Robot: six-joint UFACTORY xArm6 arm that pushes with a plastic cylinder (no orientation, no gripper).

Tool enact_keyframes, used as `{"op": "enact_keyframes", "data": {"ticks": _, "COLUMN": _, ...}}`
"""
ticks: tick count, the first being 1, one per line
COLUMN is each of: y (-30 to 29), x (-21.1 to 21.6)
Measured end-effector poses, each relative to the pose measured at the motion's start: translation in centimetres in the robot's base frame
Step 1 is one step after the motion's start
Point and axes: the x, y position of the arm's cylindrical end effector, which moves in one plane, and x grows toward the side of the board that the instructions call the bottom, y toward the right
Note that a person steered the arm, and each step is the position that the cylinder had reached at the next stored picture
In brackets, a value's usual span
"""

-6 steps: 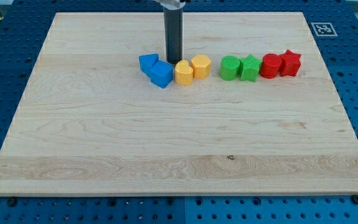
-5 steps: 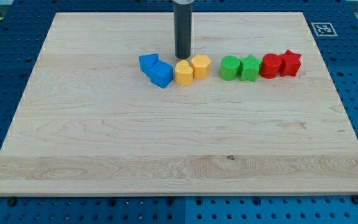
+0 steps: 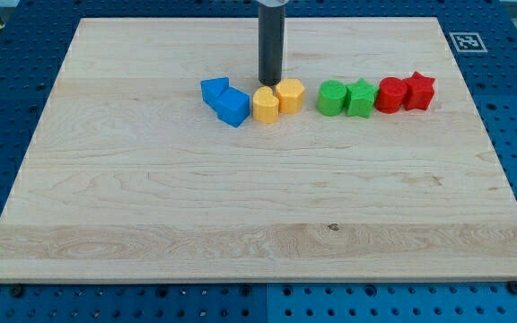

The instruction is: Separate the yellow heart and the yellow hexagon

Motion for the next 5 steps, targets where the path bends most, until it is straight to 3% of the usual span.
{"op": "enact_keyframes", "data": {"ticks": 5, "y": -0.6, "x": 3.8}}
